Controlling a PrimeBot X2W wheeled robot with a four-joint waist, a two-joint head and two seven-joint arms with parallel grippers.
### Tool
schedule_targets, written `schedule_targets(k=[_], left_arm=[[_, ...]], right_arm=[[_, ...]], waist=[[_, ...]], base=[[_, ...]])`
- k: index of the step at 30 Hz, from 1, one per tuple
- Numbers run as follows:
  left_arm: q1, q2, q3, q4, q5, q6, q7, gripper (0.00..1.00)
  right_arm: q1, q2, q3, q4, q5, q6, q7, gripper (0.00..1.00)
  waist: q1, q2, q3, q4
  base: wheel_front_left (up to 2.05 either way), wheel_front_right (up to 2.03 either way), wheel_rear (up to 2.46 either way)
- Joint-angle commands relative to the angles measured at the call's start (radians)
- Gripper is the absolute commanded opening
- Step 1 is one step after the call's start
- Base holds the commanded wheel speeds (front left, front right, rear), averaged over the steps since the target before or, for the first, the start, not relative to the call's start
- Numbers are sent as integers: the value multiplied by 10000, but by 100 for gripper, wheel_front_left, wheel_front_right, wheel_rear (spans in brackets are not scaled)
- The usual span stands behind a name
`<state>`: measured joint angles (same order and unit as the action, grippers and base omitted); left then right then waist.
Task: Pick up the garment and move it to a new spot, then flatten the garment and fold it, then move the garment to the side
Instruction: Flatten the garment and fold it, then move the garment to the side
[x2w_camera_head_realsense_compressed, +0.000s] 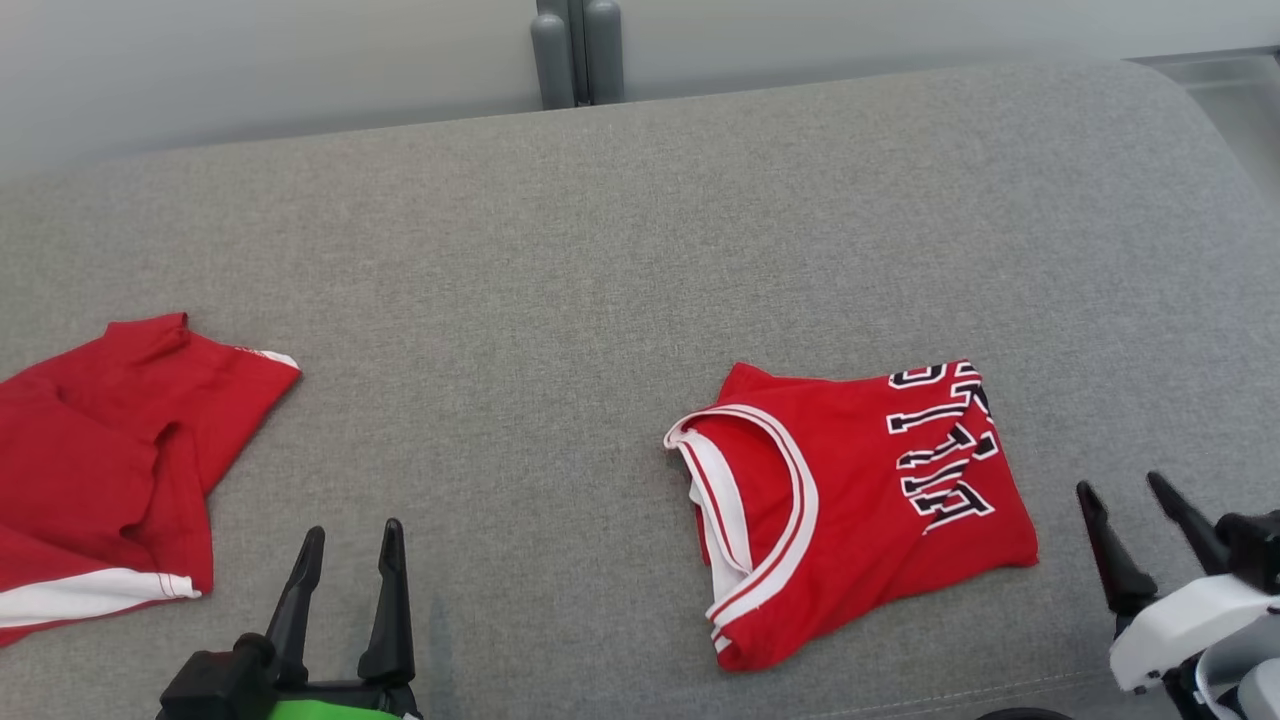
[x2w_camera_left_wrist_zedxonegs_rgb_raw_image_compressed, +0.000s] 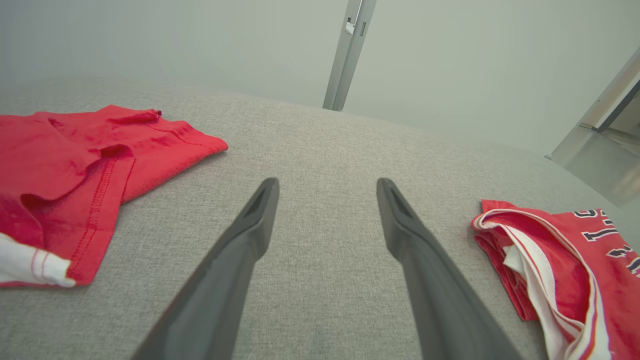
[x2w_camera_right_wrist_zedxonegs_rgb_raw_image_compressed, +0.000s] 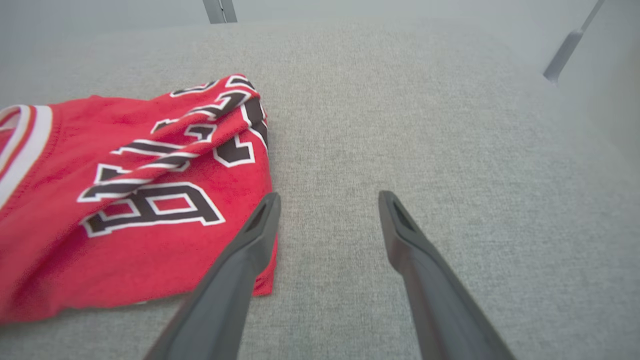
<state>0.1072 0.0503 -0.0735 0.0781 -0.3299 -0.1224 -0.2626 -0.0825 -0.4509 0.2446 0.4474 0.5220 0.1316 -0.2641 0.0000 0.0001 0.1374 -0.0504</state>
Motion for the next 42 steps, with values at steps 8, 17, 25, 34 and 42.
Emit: schedule_targets(k=[8, 17, 25, 34, 42], left_arm=[[598, 14, 339, 129, 385, 3, -25, 100], [1030, 16, 684, 324, 585, -50, -25, 100], [980, 16, 726, 596, 749, -80, -25, 100], [822, 16, 761, 671, 769, -96, -25, 100], [895, 16, 723, 611, 589, -90, -25, 100]], right_arm=[[1328, 1287, -2042, -2721, -2295, -19, 1, 100], [2188, 2211, -2196, -3209, -3027, -19, 1, 100], [1917, 2526, -2088, -2691, -3253, -19, 3, 100], [1688, 2601, -1999, -2156, -3109, -19, 1, 100], [1267, 2462, -2078, -2000, -2553, -18, 1, 100]], waist=[[0, -1, -822, 192], [0, -1, -1405, 705], [0, -1, -1477, 848], [0, -1, -1596, 850], [0, -1, -1505, 835]], base=[[0, 0, 0], [0, 0, 0], [0, 0, 0], [0, 0, 0], [0, 0, 0]])
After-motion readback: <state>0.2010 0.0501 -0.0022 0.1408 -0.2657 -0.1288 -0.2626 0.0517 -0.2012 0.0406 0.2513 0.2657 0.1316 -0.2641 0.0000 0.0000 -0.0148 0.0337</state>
